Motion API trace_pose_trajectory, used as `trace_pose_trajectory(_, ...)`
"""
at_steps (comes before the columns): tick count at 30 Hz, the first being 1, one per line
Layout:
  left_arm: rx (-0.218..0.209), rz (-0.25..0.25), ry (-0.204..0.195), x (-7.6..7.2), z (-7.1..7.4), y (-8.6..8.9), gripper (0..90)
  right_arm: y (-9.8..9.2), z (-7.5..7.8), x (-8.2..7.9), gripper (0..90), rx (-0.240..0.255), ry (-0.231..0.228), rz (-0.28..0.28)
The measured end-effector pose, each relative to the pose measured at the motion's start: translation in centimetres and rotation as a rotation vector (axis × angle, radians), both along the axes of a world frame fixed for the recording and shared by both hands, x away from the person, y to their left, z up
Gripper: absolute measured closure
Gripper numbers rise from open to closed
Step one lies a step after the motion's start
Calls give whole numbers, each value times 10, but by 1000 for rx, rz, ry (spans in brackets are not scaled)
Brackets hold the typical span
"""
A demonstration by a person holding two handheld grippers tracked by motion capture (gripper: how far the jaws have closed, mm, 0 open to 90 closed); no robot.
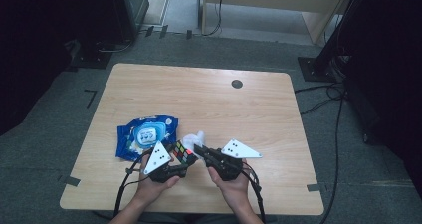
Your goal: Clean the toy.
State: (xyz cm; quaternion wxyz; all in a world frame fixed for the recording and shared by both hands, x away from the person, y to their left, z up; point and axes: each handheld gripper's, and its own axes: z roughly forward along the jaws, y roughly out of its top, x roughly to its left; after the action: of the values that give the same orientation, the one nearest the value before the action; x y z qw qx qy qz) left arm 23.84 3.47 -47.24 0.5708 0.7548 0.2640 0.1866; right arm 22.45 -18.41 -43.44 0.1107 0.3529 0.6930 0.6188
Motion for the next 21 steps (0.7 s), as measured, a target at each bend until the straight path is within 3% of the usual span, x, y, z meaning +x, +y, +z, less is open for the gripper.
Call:
trace_pose_trajectory(4,21,-32,-25,-6,0,-7,343,8,3,-2,886,-10,-11,14)
trace_pose_trajectory(9,26,-34,-46,-8,3,-8,343,-5,-2,7,887,-4,23,-57)
trace_pose_trajectory(11,1,-22,-30,-4,4,-2,344,-11,-5,11,886,-26,19,-99)
trace_pose_trajectory(15,-78,12,19,7,7,14,343,-31,-21,24,881,-53,62,-216)
trace_pose_trajectory(21,-142,37,64,17,9,29,343,-39,-47,38,828,-126,141,-253)
